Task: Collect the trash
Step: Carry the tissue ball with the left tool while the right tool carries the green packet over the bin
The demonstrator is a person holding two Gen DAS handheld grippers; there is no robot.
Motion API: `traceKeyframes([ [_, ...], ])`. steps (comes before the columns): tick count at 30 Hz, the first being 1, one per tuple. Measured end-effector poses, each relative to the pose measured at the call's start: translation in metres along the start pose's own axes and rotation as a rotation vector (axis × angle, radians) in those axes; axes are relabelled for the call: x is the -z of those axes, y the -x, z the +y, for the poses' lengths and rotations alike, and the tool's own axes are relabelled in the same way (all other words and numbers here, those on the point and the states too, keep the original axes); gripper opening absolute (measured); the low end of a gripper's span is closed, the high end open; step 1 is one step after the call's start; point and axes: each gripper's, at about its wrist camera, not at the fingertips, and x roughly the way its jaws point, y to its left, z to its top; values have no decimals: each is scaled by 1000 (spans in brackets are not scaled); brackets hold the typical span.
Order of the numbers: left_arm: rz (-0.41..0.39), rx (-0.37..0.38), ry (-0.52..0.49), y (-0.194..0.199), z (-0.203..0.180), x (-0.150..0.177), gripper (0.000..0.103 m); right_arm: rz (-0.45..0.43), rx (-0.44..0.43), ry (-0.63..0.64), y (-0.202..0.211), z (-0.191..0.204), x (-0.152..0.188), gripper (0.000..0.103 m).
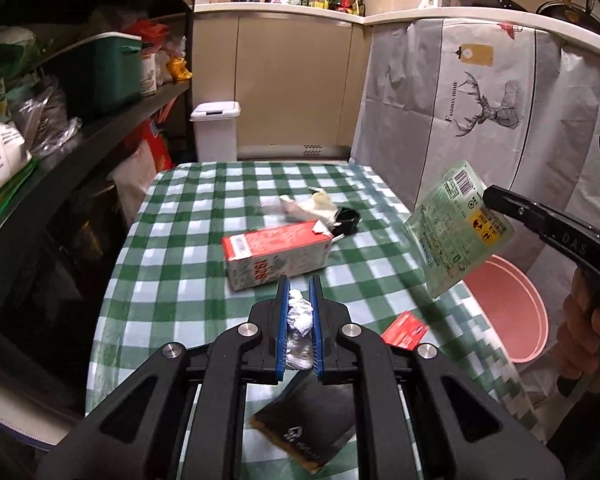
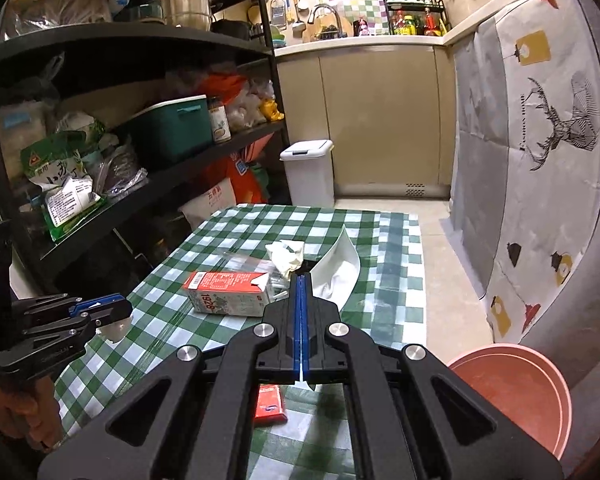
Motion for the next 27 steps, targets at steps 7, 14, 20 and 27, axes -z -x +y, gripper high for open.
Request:
traceKeyframes([
  [7,-25,42,-13,2,-23,-10,10,-12,33,-19,17,-16,0,0],
  [14,-25,78,-29,-3,-46,-14,10,-28,69,-23,37,-31,1,0],
  [20,-31,110,-47,-4,-70,-17,10,-42,101,-23,55,-45,1,0],
  [27,-27,155,-70,-8,-100,-19,10,-48,138,-34,75,-64,5,0],
])
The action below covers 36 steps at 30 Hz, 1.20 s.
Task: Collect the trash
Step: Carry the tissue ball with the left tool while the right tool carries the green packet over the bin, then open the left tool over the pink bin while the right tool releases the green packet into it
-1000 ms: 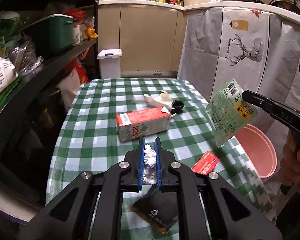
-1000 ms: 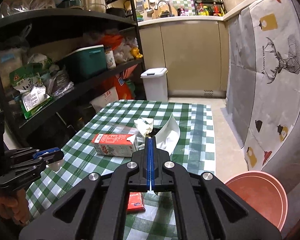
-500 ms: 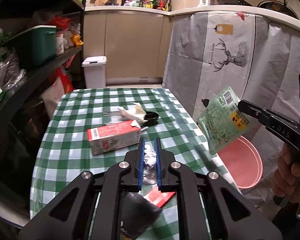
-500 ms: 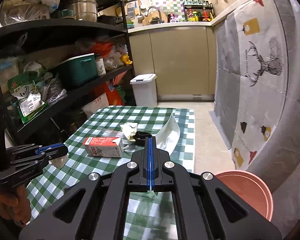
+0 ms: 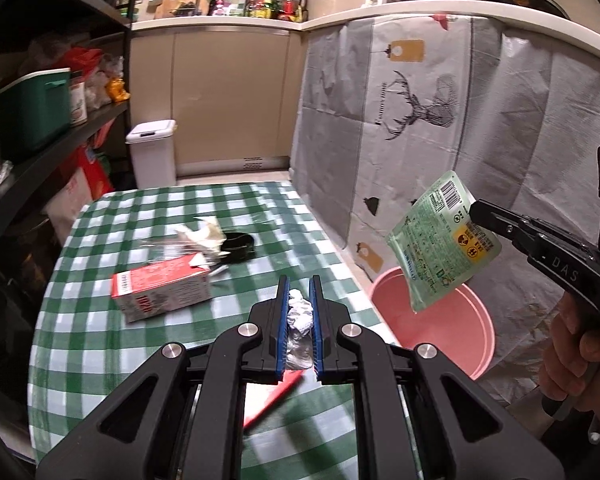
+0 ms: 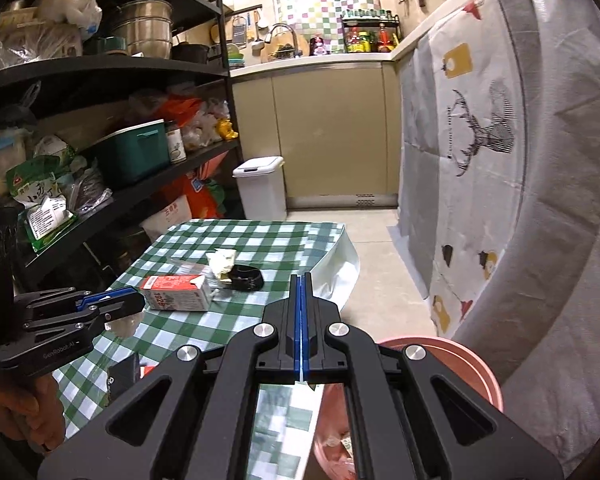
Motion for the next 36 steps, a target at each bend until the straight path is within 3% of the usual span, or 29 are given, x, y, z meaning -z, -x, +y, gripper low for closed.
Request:
traceKeyframes([
  [20,13,76,-23,-32,-69,-10,10,-9,130,-52,28,-51,2,0],
  [36,76,120,-61,-72,-126,-12,10,24,230,-74,31,-81,7,1],
])
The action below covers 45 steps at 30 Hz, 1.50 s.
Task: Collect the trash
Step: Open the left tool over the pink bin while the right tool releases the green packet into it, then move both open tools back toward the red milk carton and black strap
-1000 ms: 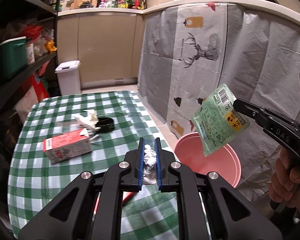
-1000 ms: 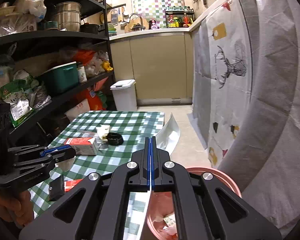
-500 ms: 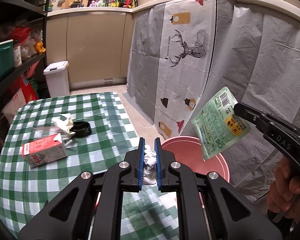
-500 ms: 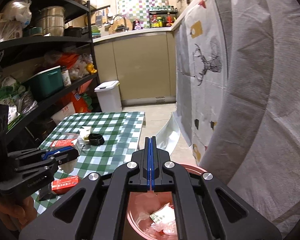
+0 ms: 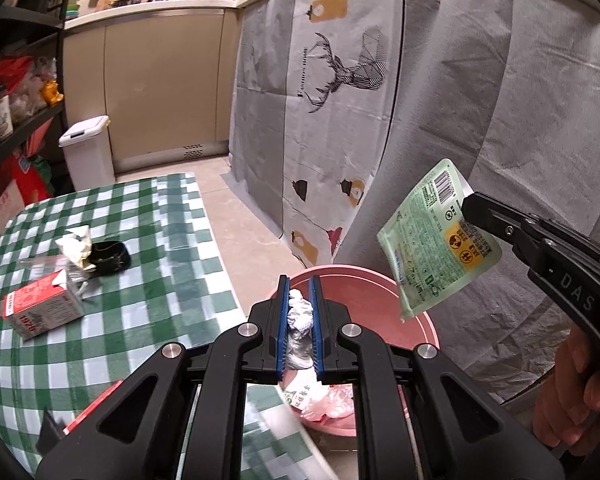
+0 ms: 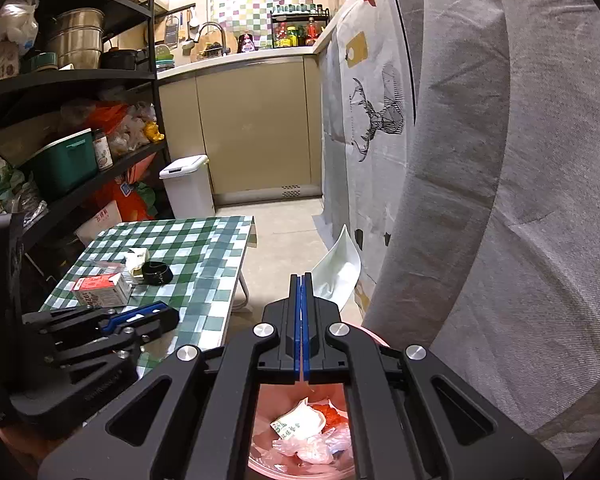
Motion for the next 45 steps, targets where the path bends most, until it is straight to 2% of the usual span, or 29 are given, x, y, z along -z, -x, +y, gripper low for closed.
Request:
traceKeyframes([
  [11,22,7,2,-18,-12,-5,10,20,20,-10,-8,-5,1,1],
  [13,25,18,4,-19,-14,-5,11,41,24,-27,-11,-10,2,4],
  [15,46,55,9,-22,-15,-6,22,64,32,-48,-16,-14,4,6],
  [16,51,58,7,-23,-16,-7,39,74,35,-63,-18,-17,5,6],
  [17,41,52,2,-21,-17,-8,44,76,34,-72,-18,-19,5,6],
  [20,29,49,3,-18,-14,-9,44,71,43,-73,-18,-21,5,7],
  [21,26,48,11,-17,-11,-9,44,68,44,-76,-17,-21,5,15],
  [22,23,45,15,-16,-9,-9,43,65,45,-80,-17,-22,5,31],
  [24,15,41,18,-13,-6,-9,43,55,49,-78,-16,-22,4,35],
  [33,-29,7,12,12,18,-9,43,20,42,-22,-11,-6,2,35],
  [39,-60,-28,40,36,54,-10,36,21,10,8,-14,15,2,33],
  [41,-71,-39,53,44,66,-12,33,19,-9,24,-15,25,2,30],
  [43,-85,-57,68,54,80,-13,29,14,-32,39,-15,37,2,15],
  [45,-102,-76,83,65,95,-14,25,8,-59,51,-15,50,2,5],
])
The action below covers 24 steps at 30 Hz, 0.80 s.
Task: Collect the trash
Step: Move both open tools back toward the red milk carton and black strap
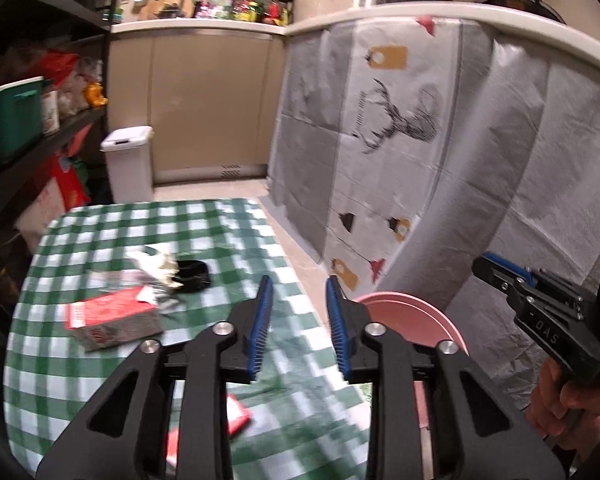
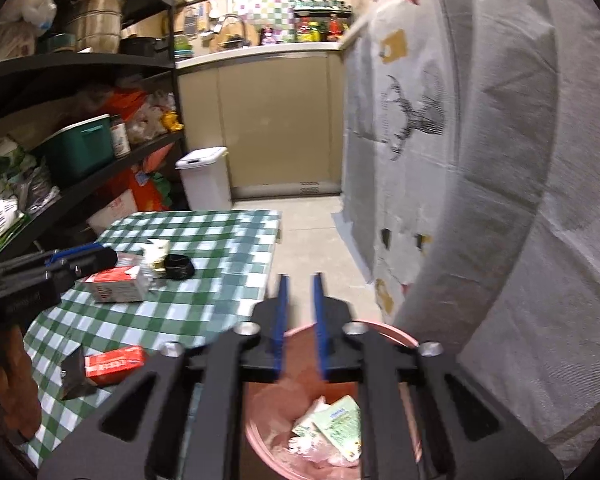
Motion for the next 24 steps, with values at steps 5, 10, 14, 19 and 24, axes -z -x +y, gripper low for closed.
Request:
traceKeyframes([
  [5,-23,-39,22,17,38,-9,24,3,-63,20,-6,28,-1,3],
  [10,13,-69,-29,22,83,-14,24,12,-121,14,-14,47,-2,3],
  [14,19,-102,-9,25,129,-20,24,22,-169,6,-24,61,-4,3],
  [19,48,-80,40,17,176,-7,24,48,-203,12,-41,77,-4,3],
  [24,100,-73,33,0,196,9,43,84,-236,52,-66,96,-1,3],
])
